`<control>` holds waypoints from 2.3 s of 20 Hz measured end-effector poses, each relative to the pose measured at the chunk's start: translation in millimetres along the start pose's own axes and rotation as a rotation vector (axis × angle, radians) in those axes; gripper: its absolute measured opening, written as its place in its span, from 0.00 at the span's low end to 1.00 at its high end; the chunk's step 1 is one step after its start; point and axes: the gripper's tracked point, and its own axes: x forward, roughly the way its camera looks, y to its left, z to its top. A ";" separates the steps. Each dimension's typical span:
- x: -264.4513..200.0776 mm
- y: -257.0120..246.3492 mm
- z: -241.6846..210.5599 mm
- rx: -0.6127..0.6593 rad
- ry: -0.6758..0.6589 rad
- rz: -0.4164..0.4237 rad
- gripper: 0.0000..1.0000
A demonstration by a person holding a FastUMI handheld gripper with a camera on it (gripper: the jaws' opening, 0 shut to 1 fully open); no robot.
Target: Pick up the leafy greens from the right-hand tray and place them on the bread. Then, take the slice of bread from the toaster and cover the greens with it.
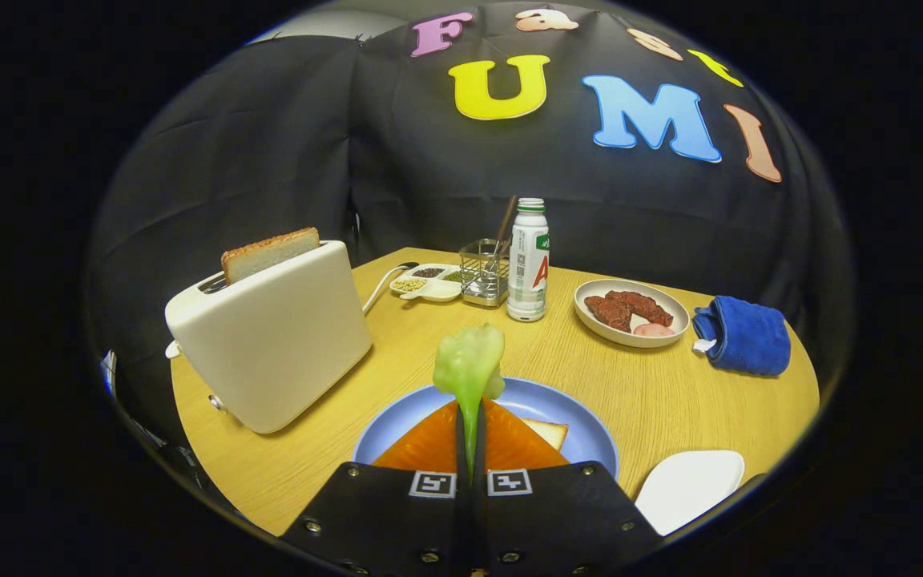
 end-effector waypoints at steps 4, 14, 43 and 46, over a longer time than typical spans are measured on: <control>1.0 -1.5 -3.3 -0.008 0.011 -0.016 0.01; -2.1 -10.2 -9.9 0.002 0.042 -0.038 0.53; -11.3 149.4 151.4 0.047 -0.358 -0.034 0.93; -5.5 175.5 153.8 0.054 -0.377 -0.017 0.93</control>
